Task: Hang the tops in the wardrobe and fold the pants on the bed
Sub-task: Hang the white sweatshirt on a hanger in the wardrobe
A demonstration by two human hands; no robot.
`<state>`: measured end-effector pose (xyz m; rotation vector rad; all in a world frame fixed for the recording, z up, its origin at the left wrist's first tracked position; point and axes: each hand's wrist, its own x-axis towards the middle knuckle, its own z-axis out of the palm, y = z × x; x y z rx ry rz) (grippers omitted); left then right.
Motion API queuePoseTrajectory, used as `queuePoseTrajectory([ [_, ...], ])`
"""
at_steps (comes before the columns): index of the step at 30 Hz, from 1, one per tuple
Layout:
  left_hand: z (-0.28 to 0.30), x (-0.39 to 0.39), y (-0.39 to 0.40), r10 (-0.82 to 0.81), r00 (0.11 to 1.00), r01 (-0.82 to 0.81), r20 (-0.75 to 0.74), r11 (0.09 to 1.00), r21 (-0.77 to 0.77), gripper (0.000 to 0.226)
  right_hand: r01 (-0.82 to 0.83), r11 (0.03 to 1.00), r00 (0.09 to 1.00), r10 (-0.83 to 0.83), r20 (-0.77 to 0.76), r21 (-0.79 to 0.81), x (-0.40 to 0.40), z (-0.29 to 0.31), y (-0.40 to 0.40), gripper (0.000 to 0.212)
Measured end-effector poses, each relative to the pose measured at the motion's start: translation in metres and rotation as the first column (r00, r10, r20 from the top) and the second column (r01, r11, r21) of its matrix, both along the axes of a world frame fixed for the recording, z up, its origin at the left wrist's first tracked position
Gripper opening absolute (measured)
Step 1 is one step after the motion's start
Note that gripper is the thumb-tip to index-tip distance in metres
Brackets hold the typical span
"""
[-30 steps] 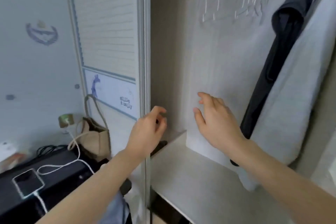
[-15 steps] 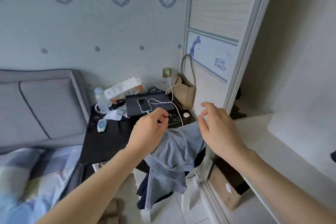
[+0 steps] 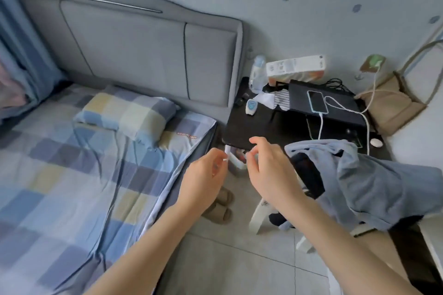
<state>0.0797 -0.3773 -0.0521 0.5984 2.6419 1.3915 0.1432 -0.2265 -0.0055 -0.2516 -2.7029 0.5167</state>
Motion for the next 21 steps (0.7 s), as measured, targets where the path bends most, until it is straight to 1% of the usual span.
queuePoseTrajectory([
  [2,-0.024,-0.012,-0.058,0.154,0.986,-0.153,0.067,0.988,-0.020,0.011,-0.125,0.992,0.991,0.126,0.047,-0.025,-0.035,-0.020,-0.053,0.035],
  [4,-0.036,-0.014,-0.094,0.248,0.963,-0.246,0.106,0.969,-0.031,0.012,-0.210,0.976,0.974,0.214,0.080,-0.054,-0.054,-0.032,-0.088,0.035],
  [7,-0.053,-0.011,-0.159,0.444,0.873,-0.448,0.203,0.894,-0.028,0.013,-0.367,0.924,0.916,0.379,0.133,-0.110,-0.082,-0.051,-0.153,0.036],
  [9,-0.060,-0.001,-0.193,0.560,0.796,-0.569,0.229,0.822,-0.035,0.018,-0.467,0.871,0.860,0.488,0.152,-0.152,-0.093,-0.059,-0.189,0.035],
  [11,-0.068,0.017,-0.226,0.675,0.698,-0.686,0.239,0.726,-0.046,0.021,-0.576,0.797,0.778,0.603,0.179,-0.182,-0.099,-0.067,-0.226,0.035],
  [12,-0.071,0.026,-0.237,0.717,0.654,-0.728,0.240,0.683,-0.056,0.019,-0.612,0.767,0.745,0.641,0.183,-0.194,-0.100,-0.070,-0.240,0.035],
  [14,-0.083,0.055,-0.264,0.813,0.523,-0.826,0.257,0.558,-0.082,0.013,-0.710,0.671,0.638,0.742,0.207,-0.213,-0.098,-0.080,-0.275,0.035],
  [15,-0.088,0.067,-0.273,0.840,0.475,-0.855,0.261,0.511,-0.087,0.011,-0.739,0.636,0.597,0.771,0.223,-0.222,-0.097,-0.084,-0.287,0.035],
  [16,-0.093,0.086,-0.284,0.872,0.406,-0.890,0.273,0.445,-0.097,0.009,-0.775,0.584,0.536,0.810,0.240,-0.241,-0.092,-0.091,-0.303,0.035],
  [18,-0.105,0.119,-0.301,0.905,0.282,-0.937,0.319,0.331,-0.112,0.006,-0.811,0.516,0.444,0.850,0.282,-0.277,-0.082,-0.101,-0.327,0.035],
  [19,-0.113,0.142,-0.310,0.917,0.190,-0.960,0.351,0.248,-0.129,0.006,-0.830,0.472,0.384,0.870,0.309,-0.298,-0.072,-0.109,-0.341,0.035],
  [21,-0.128,0.177,-0.322,0.903,0.036,-0.982,0.429,0.112,-0.155,0.009,-0.842,0.418,0.292,0.885,0.364,-0.341,-0.057,-0.123,-0.360,0.033],
])
